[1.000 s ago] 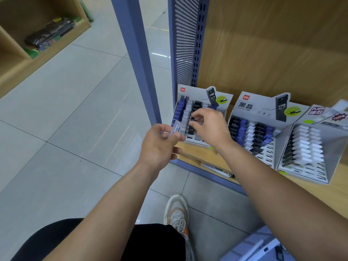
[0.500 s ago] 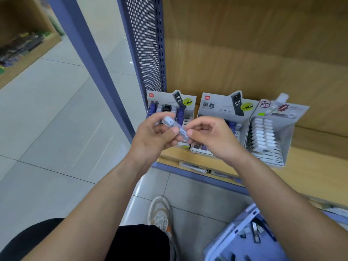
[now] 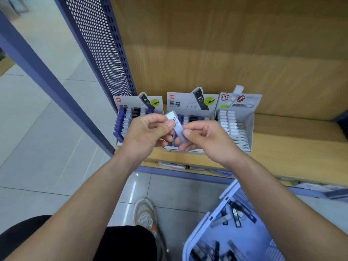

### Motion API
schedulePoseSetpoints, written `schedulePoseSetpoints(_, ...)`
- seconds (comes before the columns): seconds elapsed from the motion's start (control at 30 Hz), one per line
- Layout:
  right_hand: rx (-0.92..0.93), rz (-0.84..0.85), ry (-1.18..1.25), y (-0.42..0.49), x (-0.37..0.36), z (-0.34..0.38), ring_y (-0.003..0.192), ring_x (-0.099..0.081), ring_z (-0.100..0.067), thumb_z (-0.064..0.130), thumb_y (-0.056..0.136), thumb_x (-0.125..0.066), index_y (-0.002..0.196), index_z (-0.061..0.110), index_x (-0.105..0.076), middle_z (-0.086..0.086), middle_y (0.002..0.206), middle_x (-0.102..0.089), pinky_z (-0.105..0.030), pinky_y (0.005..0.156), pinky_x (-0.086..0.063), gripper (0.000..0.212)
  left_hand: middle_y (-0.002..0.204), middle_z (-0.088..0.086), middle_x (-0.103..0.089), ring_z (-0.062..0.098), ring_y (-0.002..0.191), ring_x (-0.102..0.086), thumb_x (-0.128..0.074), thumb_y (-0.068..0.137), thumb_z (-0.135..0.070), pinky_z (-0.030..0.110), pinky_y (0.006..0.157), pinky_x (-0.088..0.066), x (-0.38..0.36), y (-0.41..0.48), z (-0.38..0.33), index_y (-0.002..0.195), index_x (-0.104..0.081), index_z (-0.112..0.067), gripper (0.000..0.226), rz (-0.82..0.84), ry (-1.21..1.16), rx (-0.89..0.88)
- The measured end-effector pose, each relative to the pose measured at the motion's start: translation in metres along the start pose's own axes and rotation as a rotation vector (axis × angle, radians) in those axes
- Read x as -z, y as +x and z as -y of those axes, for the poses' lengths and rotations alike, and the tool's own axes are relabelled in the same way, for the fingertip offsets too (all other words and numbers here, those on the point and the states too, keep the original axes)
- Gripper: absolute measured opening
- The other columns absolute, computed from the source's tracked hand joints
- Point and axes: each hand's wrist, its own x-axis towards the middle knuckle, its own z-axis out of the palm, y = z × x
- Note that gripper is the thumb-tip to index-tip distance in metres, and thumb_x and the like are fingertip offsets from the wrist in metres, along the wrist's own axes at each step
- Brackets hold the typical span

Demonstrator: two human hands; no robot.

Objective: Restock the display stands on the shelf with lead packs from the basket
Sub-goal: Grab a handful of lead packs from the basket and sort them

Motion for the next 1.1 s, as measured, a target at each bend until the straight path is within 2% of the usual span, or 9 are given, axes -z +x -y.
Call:
schedulePoseSetpoints(0.17, -0.010, -0.125, -0.111, 0.000, 0.013, 0.001, 0.076, -0.067, -0.015, 0.011, 0.099, -0.058, 0.112, 0.015, -0.068, 0.004, 0.084, -0.069, -0.042, 0.080, -0.058, 0.017, 0.066, 0.005, -0.068, 0.010, 0.055, -0.060, -0.069, 0.094, -0.009, 0.020, 0.051, -0.051, -0.015, 0.004, 0.000, 0.088, -0.073, -0.007, 0.007, 0.021, 0.152, -0.041)
schedulePoseSetpoints(0.27, 0.032, -0.079, -0.153, 0.006, 0.023, 0.008, 0.074, -0.063, -0.016, 0.010, 0.097, -0.062, 0.122, 0.021, -0.065, 0.001, 0.086, -0.067, -0.031, 0.072, -0.056, 0.027, 0.065, 0.005, -0.069, 0.011, 0.056, -0.061, -0.073, 0.091, -0.011, 0.023, 0.053, -0.051, -0.018, 0.005, 0.005, 0.089, -0.074, -0.003, 0.008, 0.067, 0.229, -0.022)
schedulePoseSetpoints(0.33, 0.013, 0.010, -0.216, 0.011, 0.027, 0.011, 0.071, -0.063, -0.015, 0.006, 0.097, -0.062, 0.114, 0.018, -0.069, 0.001, 0.082, -0.068, -0.029, 0.071, -0.054, 0.022, 0.066, 0.003, -0.071, 0.011, 0.057, -0.063, -0.075, 0.089, -0.012, 0.022, 0.054, -0.052, -0.016, 0.005, 0.009, 0.086, -0.075, -0.008, 0.005, 0.099, 0.263, -0.009)
schedulePoseSetpoints(0.4, -0.007, 0.035, -0.272, 0.017, 0.030, 0.011, 0.071, -0.066, -0.016, 0.005, 0.094, -0.065, 0.101, 0.016, -0.072, 0.001, 0.079, -0.069, -0.035, 0.075, -0.057, 0.015, 0.071, 0.001, -0.074, 0.010, 0.061, -0.065, -0.076, 0.089, -0.014, 0.024, 0.057, -0.053, -0.012, 0.006, 0.015, 0.088, -0.076, -0.013, 0.002, 0.111, 0.286, -0.008)
schedulePoseSetpoints(0.57, -0.018, -0.221, -0.522, 0.035, 0.066, -0.014, 0.073, -0.070, -0.021, 0.005, 0.086, -0.070, 0.090, 0.015, -0.071, 0.000, 0.079, -0.069, -0.038, 0.078, -0.060, 0.012, 0.111, -0.012, -0.068, 0.013, 0.101, -0.064, -0.066, 0.095, -0.045, 0.032, 0.083, -0.052, 0.008, 0.009, 0.037, 0.130, -0.060, -0.034, 0.037, 0.110, 0.917, -0.024)
schedulePoseSetpoints(0.7, -0.063, -0.277, -0.720, 0.044, 0.080, -0.046, 0.072, -0.063, -0.009, 0.007, 0.086, -0.069, 0.088, 0.018, -0.069, 0.002, 0.083, -0.068, -0.022, 0.071, -0.051, 0.012, 0.135, -0.002, -0.058, 0.020, 0.122, -0.055, -0.062, 0.097, -0.045, 0.036, 0.098, -0.048, 0.016, 0.010, 0.055, 0.145, -0.048, -0.032, 0.052, 0.179, 1.104, 0.032)
schedulePoseSetpoints(0.8, -0.085, -0.275, -0.780, 0.050, 0.078, -0.065, 0.072, -0.060, -0.004, 0.008, 0.088, -0.067, 0.093, 0.015, -0.070, 0.002, 0.085, -0.067, -0.013, 0.069, -0.049, 0.009, 0.140, 0.002, -0.054, 0.023, 0.127, -0.051, -0.060, 0.098, -0.043, 0.035, 0.099, -0.044, 0.017, 0.012, 0.059, 0.147, -0.047, -0.029, 0.052, 0.185, 1.174, 0.033)
schedulePoseSetpoints(0.97, -0.107, -0.277, -0.828, 0.055, 0.078, -0.086, 0.072, -0.059, -0.005, 0.009, 0.087, -0.067, 0.094, 0.014, -0.070, 0.001, 0.084, -0.067, -0.027, 0.079, -0.055, 0.009, 0.140, 0.000, -0.053, 0.022, 0.129, -0.050, -0.058, 0.099, -0.042, 0.038, 0.105, -0.044, 0.008, 0.013, 0.067, 0.144, -0.049, -0.027, 0.049, 0.235, 1.200, 0.064)
schedulePoseSetpoints(1.1, -0.054, -0.382, -0.861, 0.050, 0.092, -0.077, 0.066, -0.058, 0.000, 0.009, 0.087, -0.066, 0.095, 0.013, -0.071, 0.002, 0.080, -0.067, -0.017, 0.074, -0.053, 0.010, 0.138, 0.000, -0.052, 0.021, 0.128, -0.049, -0.058, 0.099, -0.042, 0.037, 0.106, -0.042, 0.001, 0.018, 0.068, 0.142, -0.051, -0.027, 0.046, 0.251, 1.201, 0.055)
